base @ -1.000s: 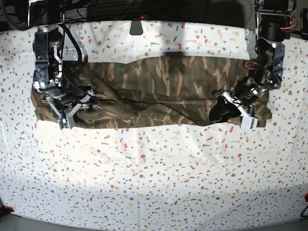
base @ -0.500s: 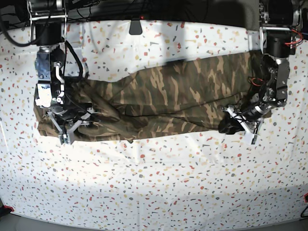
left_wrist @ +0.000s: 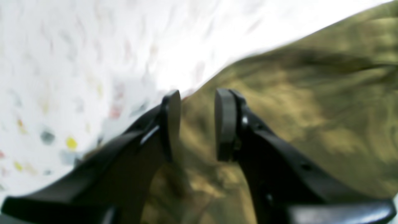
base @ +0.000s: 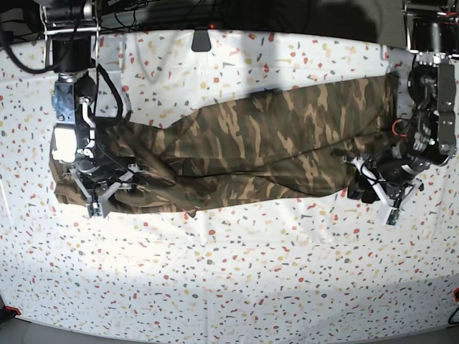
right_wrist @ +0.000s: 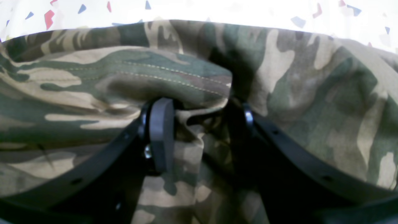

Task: Fold the T-shirt properly
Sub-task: 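Grasp both ends of the folded shirt strip with both grippers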

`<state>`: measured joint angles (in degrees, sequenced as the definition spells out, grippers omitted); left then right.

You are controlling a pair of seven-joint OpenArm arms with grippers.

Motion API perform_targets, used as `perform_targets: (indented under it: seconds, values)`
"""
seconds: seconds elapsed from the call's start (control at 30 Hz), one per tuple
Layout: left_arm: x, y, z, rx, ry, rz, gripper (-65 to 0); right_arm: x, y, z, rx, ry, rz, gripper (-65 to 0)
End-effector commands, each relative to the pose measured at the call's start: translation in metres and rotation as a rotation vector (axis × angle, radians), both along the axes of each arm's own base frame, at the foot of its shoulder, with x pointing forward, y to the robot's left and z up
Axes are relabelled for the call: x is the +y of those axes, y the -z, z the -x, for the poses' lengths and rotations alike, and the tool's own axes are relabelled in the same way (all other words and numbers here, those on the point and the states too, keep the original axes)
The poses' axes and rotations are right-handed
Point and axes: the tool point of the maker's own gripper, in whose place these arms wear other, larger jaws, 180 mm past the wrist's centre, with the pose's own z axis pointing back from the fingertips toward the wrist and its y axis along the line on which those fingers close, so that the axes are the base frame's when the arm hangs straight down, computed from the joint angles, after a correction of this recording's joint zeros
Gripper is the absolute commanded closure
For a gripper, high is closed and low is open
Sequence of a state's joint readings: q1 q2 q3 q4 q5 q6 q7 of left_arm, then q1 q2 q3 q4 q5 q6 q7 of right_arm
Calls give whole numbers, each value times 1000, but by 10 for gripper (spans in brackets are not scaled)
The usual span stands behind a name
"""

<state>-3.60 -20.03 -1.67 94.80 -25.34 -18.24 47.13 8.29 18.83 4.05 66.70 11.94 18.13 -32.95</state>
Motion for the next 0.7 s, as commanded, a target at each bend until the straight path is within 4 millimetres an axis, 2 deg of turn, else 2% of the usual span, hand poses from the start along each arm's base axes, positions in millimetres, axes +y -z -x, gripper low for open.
perform_targets:
  seconds: [0.0, 0.1, 0.2, 0.37, 0.43, 0.67]
  values:
    - [1, -8, 9, -4, -15, -24, -187, -19, 16, 21, 115, 40, 64, -276]
    - [6, -3, 42, 7, -105, -113, -187, -19, 16, 21, 117, 41, 64, -276]
    - [1, 18, 72, 62, -172, -115, -187, -19, 16, 22, 118, 41, 63, -276]
    - [4, 48, 98, 116, -280, -161, -187, -19, 16, 22, 119, 41, 63, -276]
    - [4, 72, 108, 183, -291, -162, -187, -19, 16, 22, 119, 41, 63, -276]
    - [14, 182, 157, 528, -323, -187, -187, -18, 16, 22, 118, 41, 62, -276]
